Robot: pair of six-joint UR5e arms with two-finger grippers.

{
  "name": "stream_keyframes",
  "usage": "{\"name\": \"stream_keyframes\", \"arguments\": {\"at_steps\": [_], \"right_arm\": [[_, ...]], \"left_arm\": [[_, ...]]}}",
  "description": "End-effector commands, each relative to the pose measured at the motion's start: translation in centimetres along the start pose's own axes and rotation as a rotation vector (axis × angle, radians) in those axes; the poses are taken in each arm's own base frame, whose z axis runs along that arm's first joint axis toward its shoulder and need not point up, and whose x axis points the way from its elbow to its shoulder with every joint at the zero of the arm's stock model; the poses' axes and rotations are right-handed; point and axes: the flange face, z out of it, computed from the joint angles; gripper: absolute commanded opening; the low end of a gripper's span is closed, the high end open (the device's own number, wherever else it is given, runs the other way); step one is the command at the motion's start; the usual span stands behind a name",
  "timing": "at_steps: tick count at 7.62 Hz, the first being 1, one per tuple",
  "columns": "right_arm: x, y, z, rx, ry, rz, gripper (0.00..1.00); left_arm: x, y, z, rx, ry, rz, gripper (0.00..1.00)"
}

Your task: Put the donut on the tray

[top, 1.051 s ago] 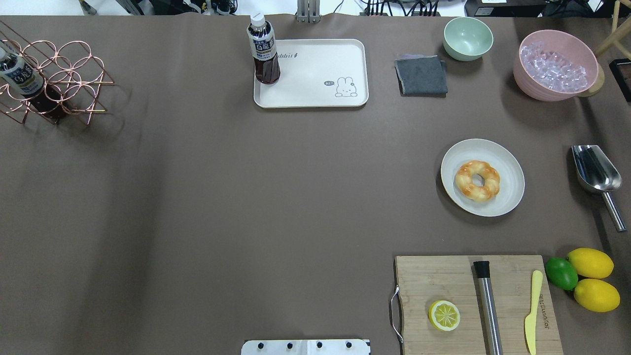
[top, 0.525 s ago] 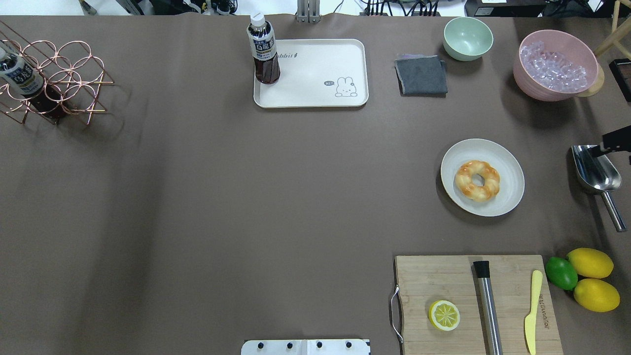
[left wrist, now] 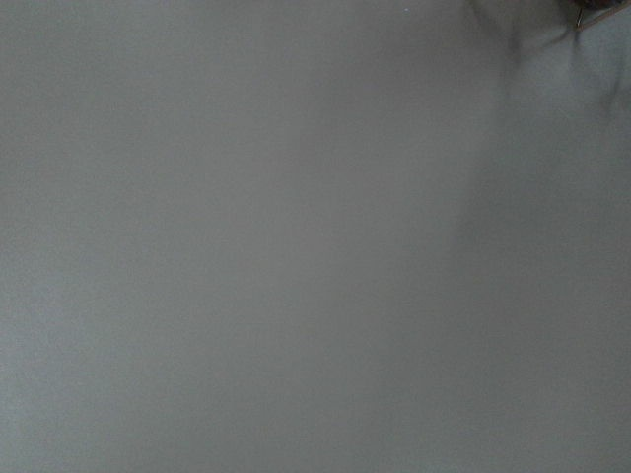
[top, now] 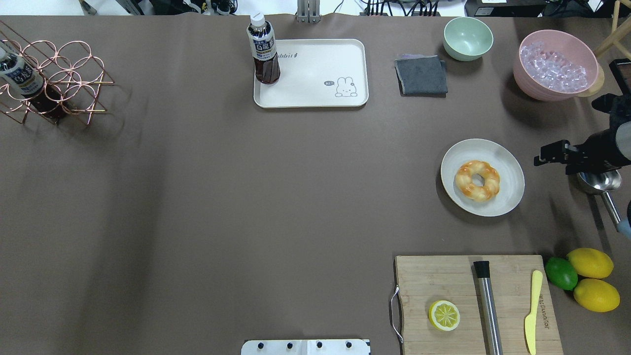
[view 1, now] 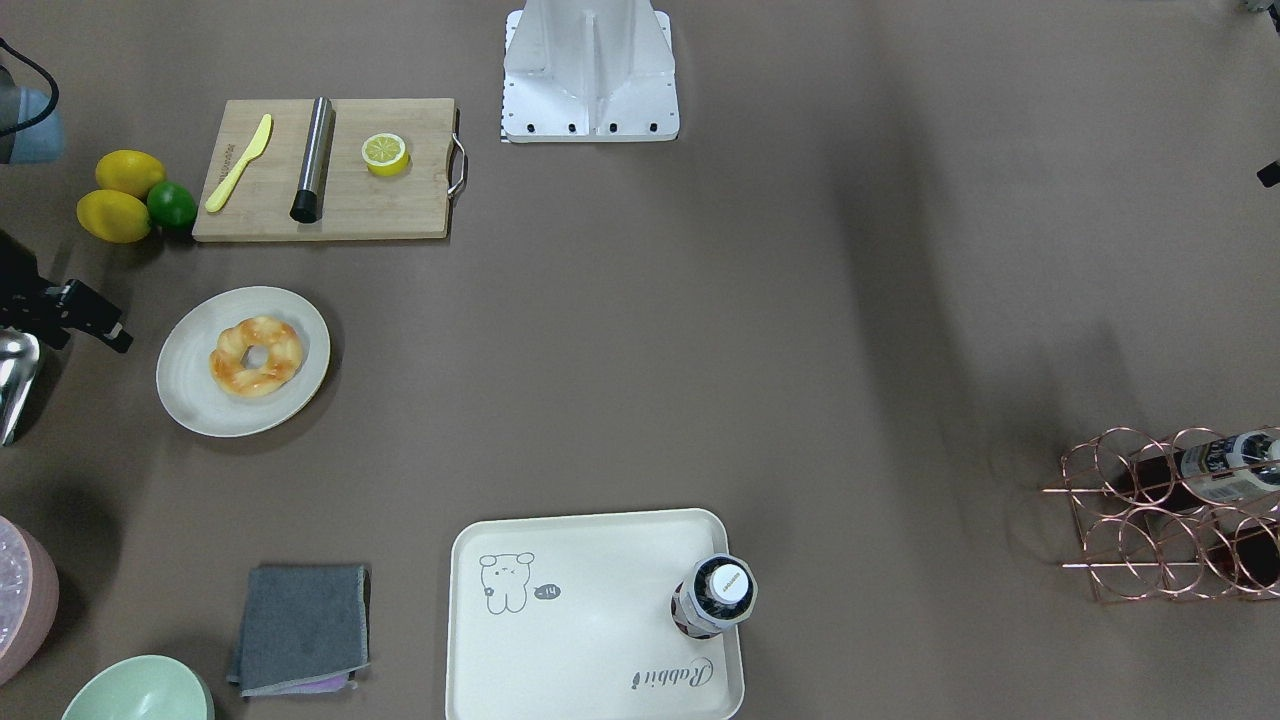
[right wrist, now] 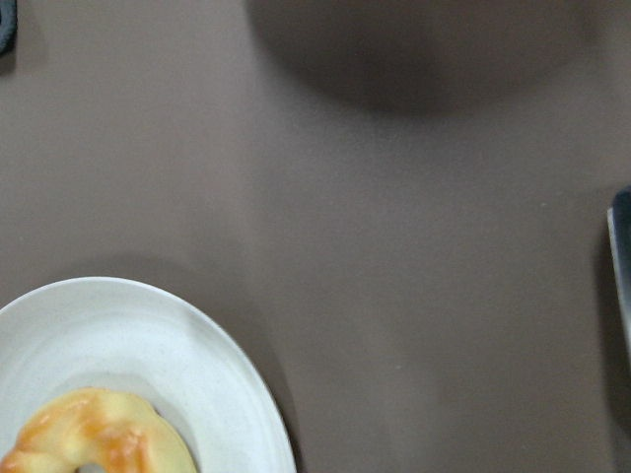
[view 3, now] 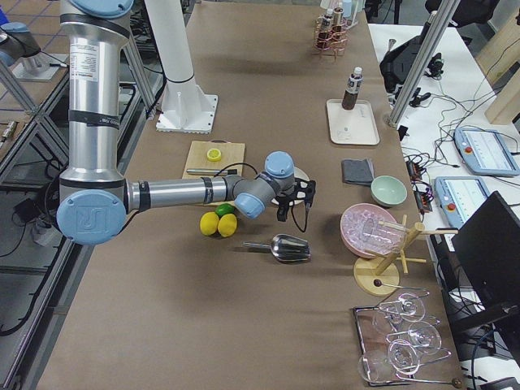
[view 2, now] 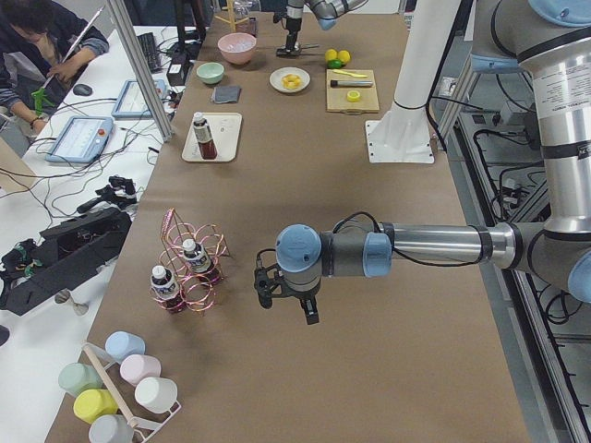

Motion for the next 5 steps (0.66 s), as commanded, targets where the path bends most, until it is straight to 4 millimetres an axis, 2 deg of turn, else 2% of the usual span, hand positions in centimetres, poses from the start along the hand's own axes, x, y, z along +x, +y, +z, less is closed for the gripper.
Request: {"name": "stream_keyframes", "arguments": {"at_steps": [1, 2, 4, 5], "right_arm": [[-2.9, 1.8, 3.9, 0.029, -0.015, 0.052, 0.79], [-3.1, 2.3, 4.5, 0.028, -0.009, 0.048, 0.72], [-2.9, 3.0, 5.0, 0.014, -0.001, 0.044, 0.51], [-2.8, 3.5, 5.4, 0.003, 0.005, 0.041, 0.46]], "left_arm": [[0.1, 0.0, 0.1, -0.003, -0.001, 0.002, 0.99], [0.1, 0.0, 0.1, -0.003, -0.001, 0.002, 0.99], [0.2, 0.0, 0.3, -0.006, 0.0, 0.005, 0.99], [0.3, 0.0, 0.4, -0.011, -0.002, 0.007, 0.99]]}}
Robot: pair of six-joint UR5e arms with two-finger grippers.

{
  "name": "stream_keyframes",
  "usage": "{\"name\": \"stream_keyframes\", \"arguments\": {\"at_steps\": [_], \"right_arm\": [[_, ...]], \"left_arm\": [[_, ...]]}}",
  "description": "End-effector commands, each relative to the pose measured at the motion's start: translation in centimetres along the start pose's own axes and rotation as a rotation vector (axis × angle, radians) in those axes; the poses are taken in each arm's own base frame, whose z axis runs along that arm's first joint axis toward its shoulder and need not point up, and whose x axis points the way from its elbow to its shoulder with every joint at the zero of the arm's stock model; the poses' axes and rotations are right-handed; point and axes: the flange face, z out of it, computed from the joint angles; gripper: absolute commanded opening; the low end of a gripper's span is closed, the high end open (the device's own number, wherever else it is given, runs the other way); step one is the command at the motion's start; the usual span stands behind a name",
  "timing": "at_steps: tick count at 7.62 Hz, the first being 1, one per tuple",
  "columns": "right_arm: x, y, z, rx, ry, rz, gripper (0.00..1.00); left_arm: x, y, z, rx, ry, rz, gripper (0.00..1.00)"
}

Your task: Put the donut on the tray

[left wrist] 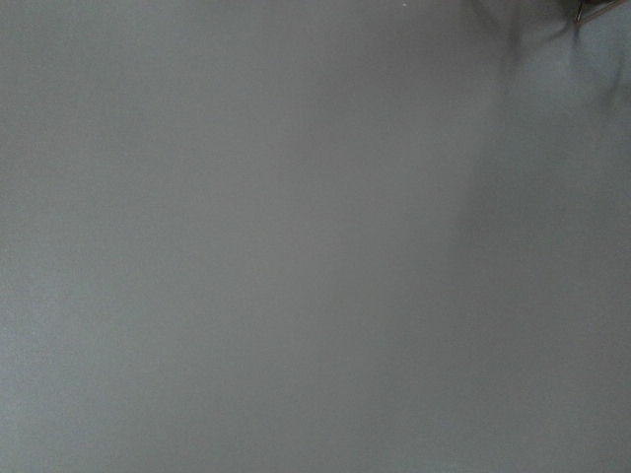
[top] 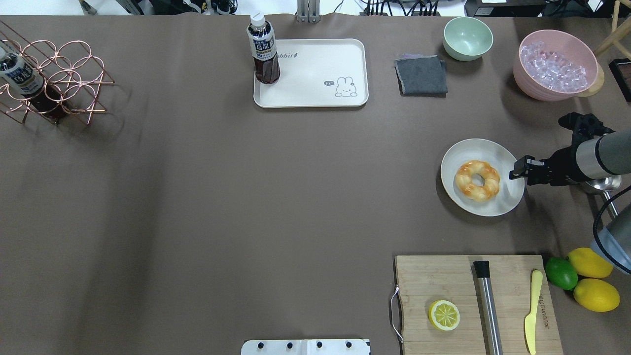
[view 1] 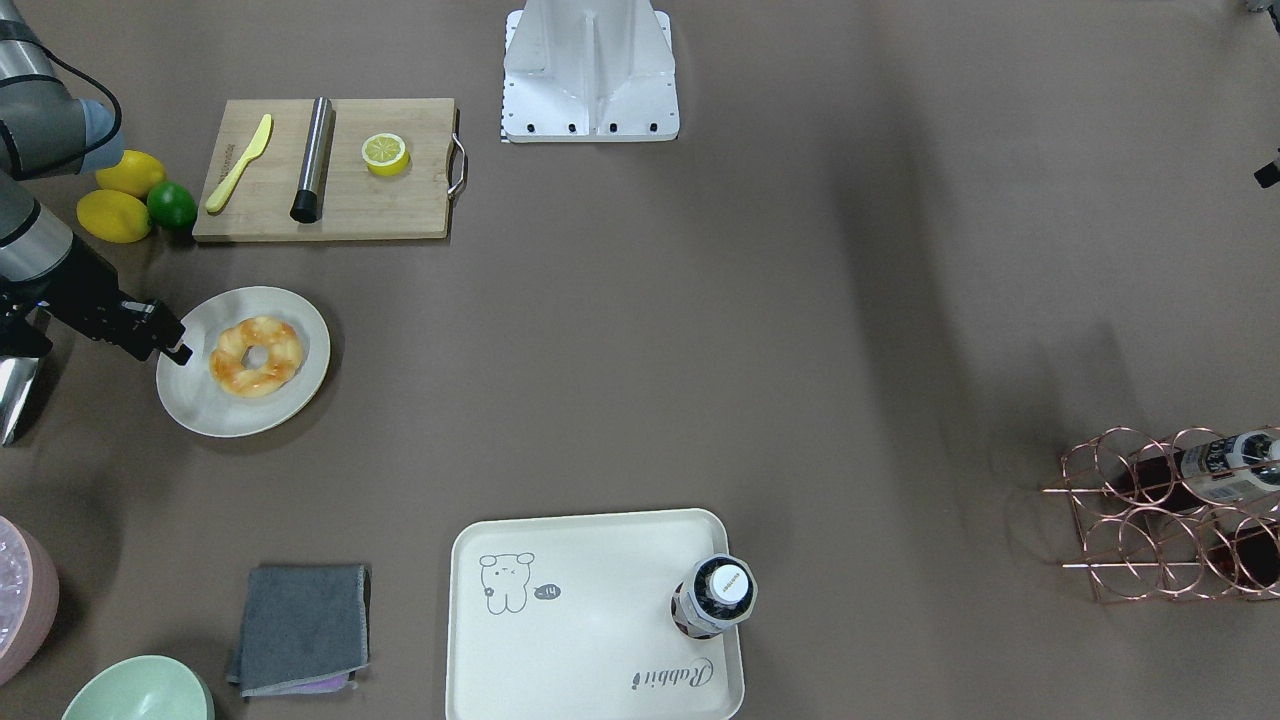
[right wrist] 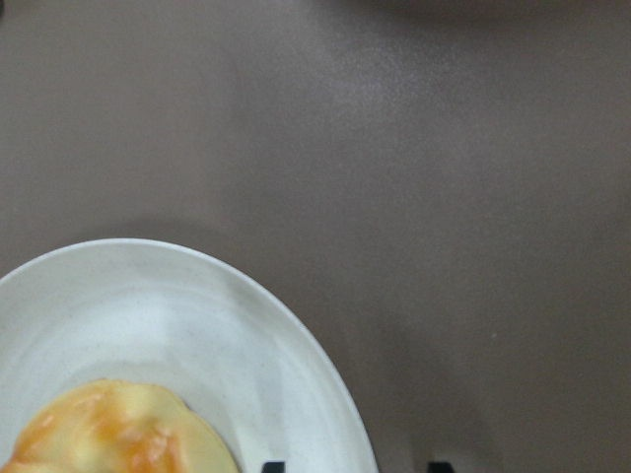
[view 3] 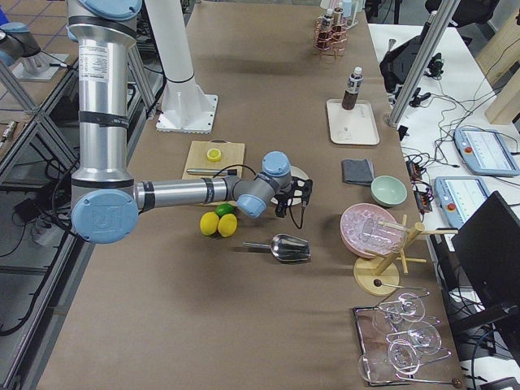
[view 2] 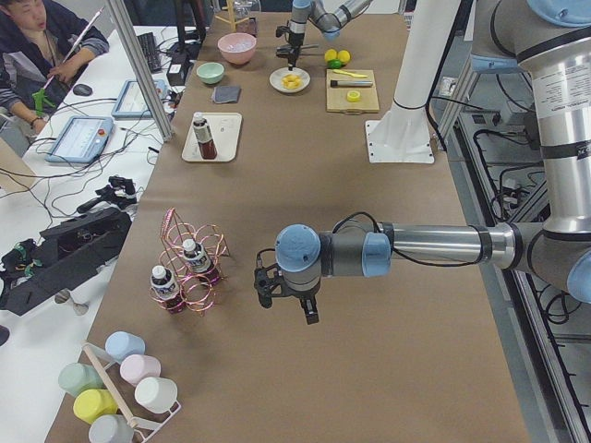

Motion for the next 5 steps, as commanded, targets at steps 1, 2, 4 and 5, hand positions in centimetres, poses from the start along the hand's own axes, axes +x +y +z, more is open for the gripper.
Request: {"name": "stream_keyframes", "arguments": {"at_steps": [1, 2, 4, 5], "right_arm": [[0.1, 0.9, 0.7, -0.016, 0.007, 0.008, 0.15], [-0.2, 1.0, 0.5, -0.013, -0.009, 0.003, 0.0], [-1.9, 0.9, -0.1, -0.011, -0.042, -0.012, 0.0], [-3.0, 0.6, -0.7, -0.004, -0.061, -0.019, 0.0]], "left_arm": [[0.3, 0.0, 0.4, -0.012, -0.003, 0.007, 0.99], [0.4, 0.0, 0.5, -0.013, -0.003, 0.008, 0.99], [0.4, 0.0, 0.5, -0.013, -0.003, 0.008, 0.99], [0.4, 0.0, 0.4, -0.012, -0.003, 0.01, 0.99]]}}
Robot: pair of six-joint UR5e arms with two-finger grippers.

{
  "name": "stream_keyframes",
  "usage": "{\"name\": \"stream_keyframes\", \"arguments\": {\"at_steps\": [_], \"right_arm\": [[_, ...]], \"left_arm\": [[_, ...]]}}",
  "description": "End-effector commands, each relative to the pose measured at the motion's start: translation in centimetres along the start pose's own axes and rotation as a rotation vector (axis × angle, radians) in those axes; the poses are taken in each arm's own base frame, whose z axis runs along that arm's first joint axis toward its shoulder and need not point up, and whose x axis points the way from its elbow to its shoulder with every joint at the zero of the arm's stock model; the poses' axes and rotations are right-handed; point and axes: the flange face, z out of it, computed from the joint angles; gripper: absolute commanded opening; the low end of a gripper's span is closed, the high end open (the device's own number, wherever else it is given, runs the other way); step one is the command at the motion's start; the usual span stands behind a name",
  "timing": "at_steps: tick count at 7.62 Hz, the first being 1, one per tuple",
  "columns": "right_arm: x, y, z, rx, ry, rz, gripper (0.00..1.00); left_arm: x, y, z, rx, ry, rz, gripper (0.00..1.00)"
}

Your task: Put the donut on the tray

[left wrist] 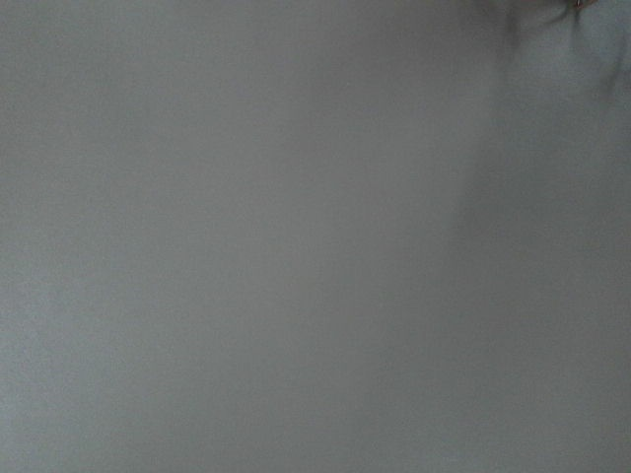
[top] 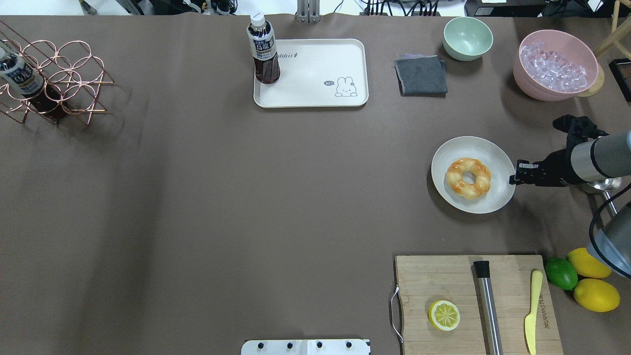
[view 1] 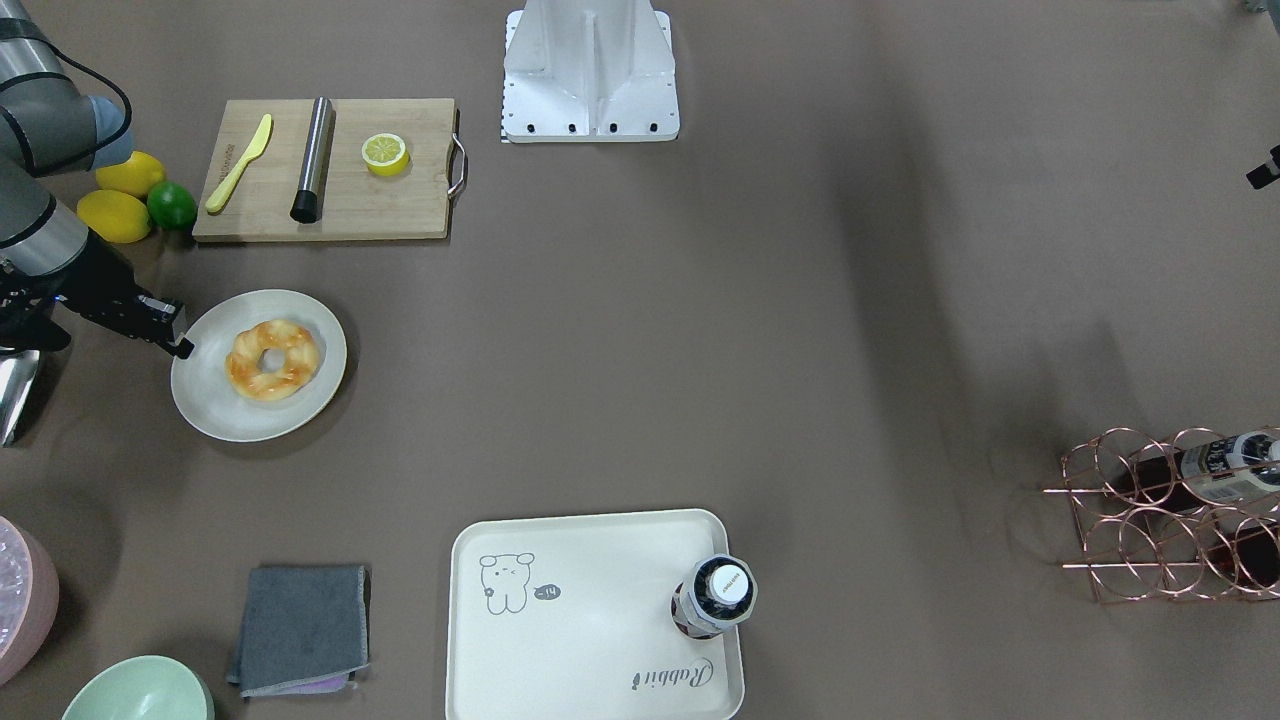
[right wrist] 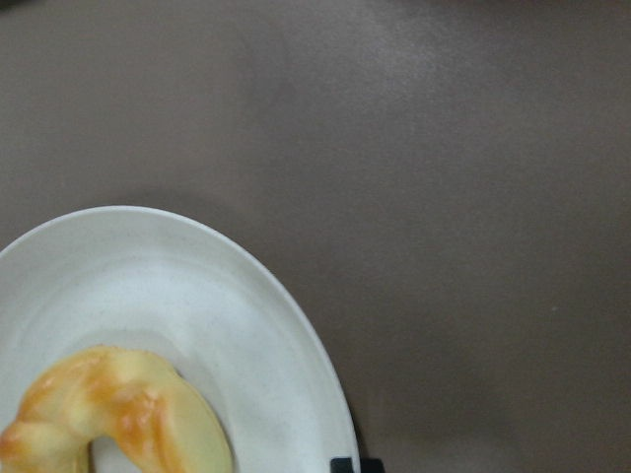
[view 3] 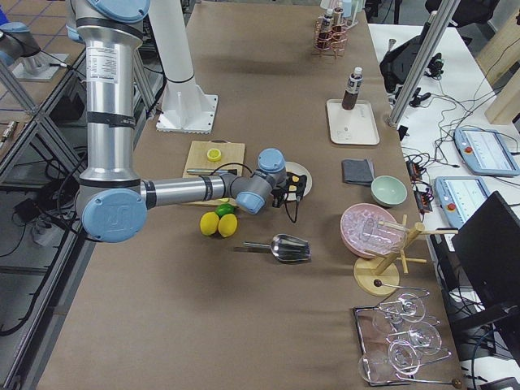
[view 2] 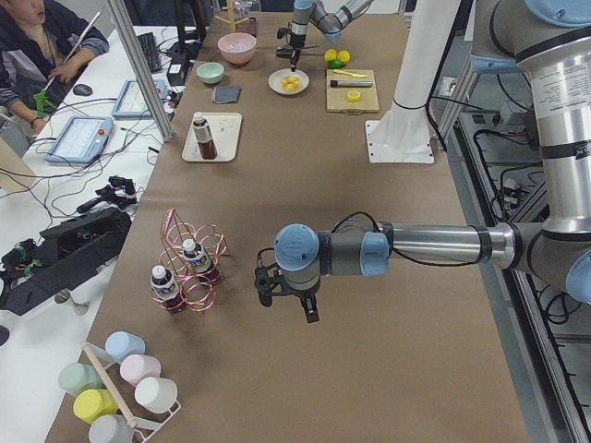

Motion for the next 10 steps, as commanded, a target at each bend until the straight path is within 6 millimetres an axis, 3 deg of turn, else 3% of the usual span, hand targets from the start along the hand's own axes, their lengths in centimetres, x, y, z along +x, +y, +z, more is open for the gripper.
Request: {"name": "stream_keyframes", "arguments": {"at_steps": [1, 3, 4, 6, 8, 10], "right_arm": [[-3.4, -1.6, -1.3, 0.026, -0.051, 0.008, 0.0], [-6.5, -3.6, -2.0, 0.048, -0.084, 0.087, 0.0], [-9.8, -5.1, -2.2, 0.051, -0.072, 0.118, 0.0], [-18.4, -8.9, -2.3, 0.054, -0.014, 0.189, 0.0], [-26.4, -13.2, 0.3, 0.071, -0.018, 0.288, 0.0], [-32.5, -15.0, 3.0, 0.13, 0.006, 0.37, 0.0]], "left_arm": [[0.1, 0.0, 0.0, 0.0, 0.0, 0.001, 0.99], [0.0, 0.1, 0.0, -0.001, 0.001, 0.0, 0.99], [0.0, 0.1, 0.0, -0.001, 0.001, 0.0, 0.99], [-0.1, 0.1, 0.1, -0.001, 0.0, -0.001, 0.99], [-0.1, 0.1, 0.1, -0.002, -0.002, -0.002, 0.99], [-0.1, 0.1, 0.1, -0.002, -0.002, -0.002, 0.99]]}}
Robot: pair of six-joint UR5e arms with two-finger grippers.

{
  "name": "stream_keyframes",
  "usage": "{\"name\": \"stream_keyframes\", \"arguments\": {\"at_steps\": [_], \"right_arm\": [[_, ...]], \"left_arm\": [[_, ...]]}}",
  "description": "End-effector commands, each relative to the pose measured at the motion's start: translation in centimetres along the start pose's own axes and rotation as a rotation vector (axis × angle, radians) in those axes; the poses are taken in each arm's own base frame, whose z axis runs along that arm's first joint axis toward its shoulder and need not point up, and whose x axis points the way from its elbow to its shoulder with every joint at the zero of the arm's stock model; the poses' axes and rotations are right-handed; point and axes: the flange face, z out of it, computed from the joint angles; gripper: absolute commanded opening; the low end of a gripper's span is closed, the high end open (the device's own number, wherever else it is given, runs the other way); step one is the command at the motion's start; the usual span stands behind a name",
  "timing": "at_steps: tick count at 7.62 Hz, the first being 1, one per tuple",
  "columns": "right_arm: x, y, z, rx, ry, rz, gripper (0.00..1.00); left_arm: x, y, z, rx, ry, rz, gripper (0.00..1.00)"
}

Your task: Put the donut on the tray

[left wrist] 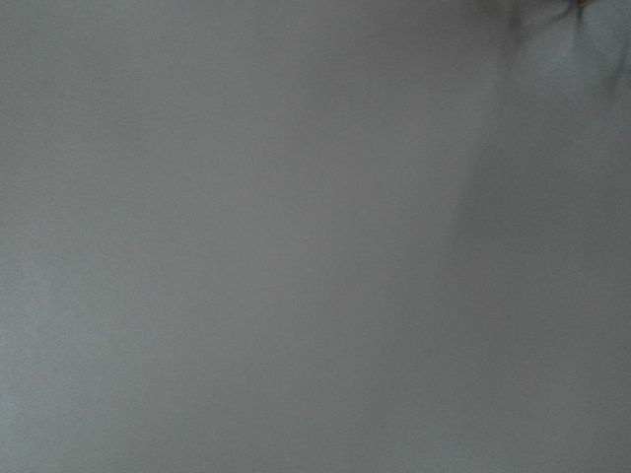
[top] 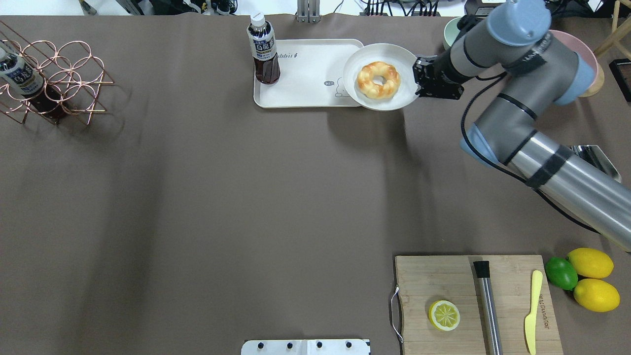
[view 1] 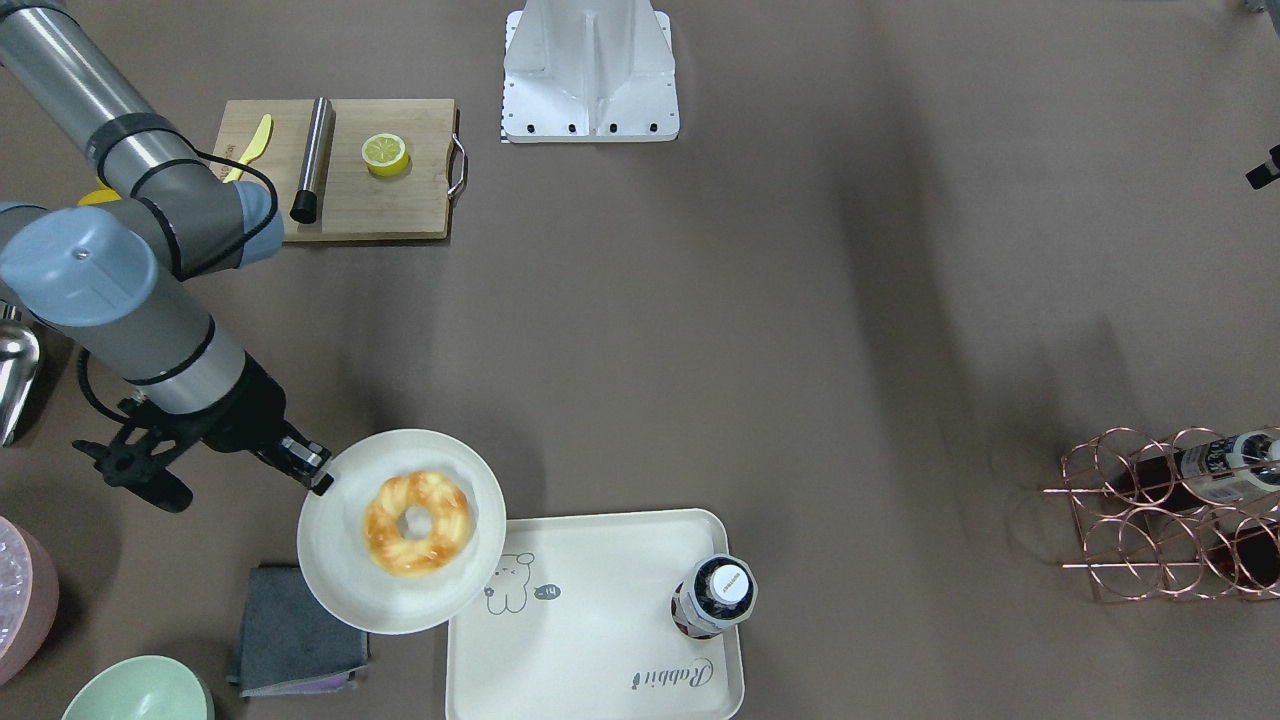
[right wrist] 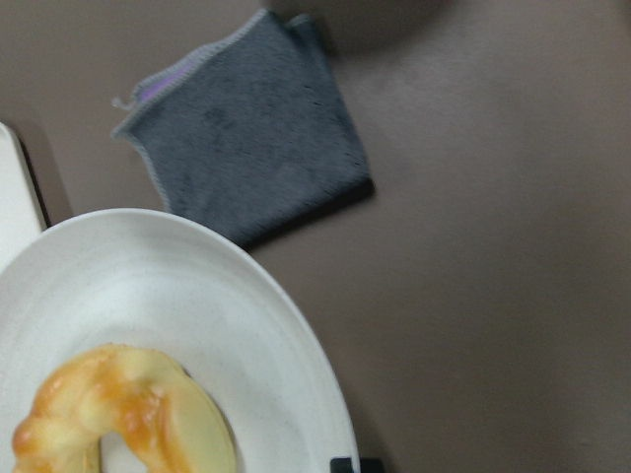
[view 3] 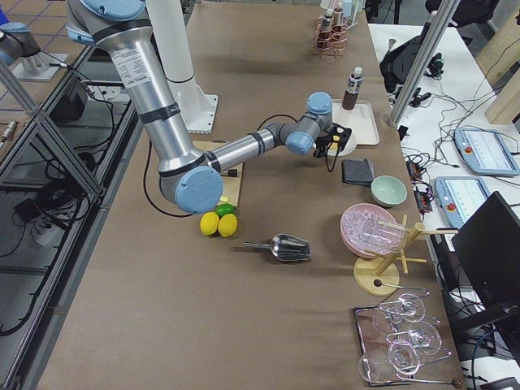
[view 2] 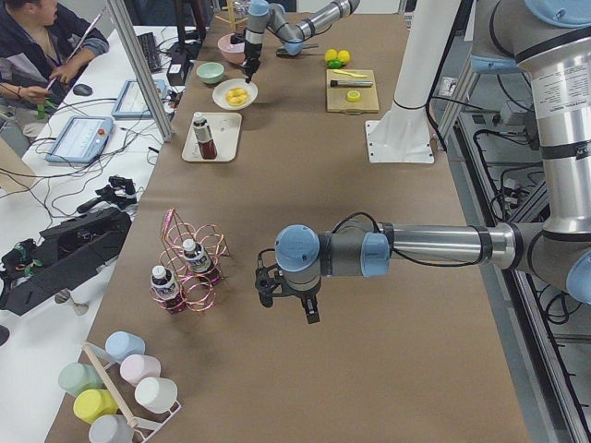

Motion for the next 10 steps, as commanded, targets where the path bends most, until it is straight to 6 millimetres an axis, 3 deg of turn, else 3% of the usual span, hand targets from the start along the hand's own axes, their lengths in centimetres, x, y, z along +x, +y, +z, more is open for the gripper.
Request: {"name": "stream_keyframes", "arguments": {"at_steps": [1, 3, 5, 6, 7, 8, 9, 10], "right_arm": [[-9.0, 0.3, 3.4, 0.073, 0.038, 0.093, 0.0], [-15.0, 2.0, 6.2, 0.117, 0.058, 0.136, 0.0], [-17.8, 4.6, 8.4, 0.161, 0.061, 0.157, 0.0], [-17.8, 5.2, 8.7, 0.165, 0.054, 0.15, 0.0], [-17.8, 5.6, 9.0, 0.176, 0.054, 0.144, 0.44], [-17.6, 5.3, 8.9, 0.187, 0.056, 0.122, 0.99], [-17.7, 4.7, 7.6, 0.189, 0.041, 0.078, 1.0], [-16.5, 3.5, 5.5, 0.162, 0.062, 0.062, 1.0]], "left_arm": [[0.0, 0.0, 0.0, 0.001, 0.0, 0.001, 0.99], [0.2, -0.2, -0.1, 0.003, -0.001, 0.003, 0.99], [0.3, -0.5, -0.2, 0.005, -0.001, 0.006, 0.99], [0.3, -0.5, -0.1, 0.005, -0.001, 0.006, 0.99], [0.3, -0.5, -0.1, 0.005, -0.001, 0.006, 0.99], [0.4, -0.7, -0.2, 0.007, 0.0, 0.008, 0.99], [0.4, -0.8, -0.2, 0.007, 0.0, 0.008, 0.99], [0.5, -0.8, -0.2, 0.007, 0.0, 0.008, 0.99]]}}
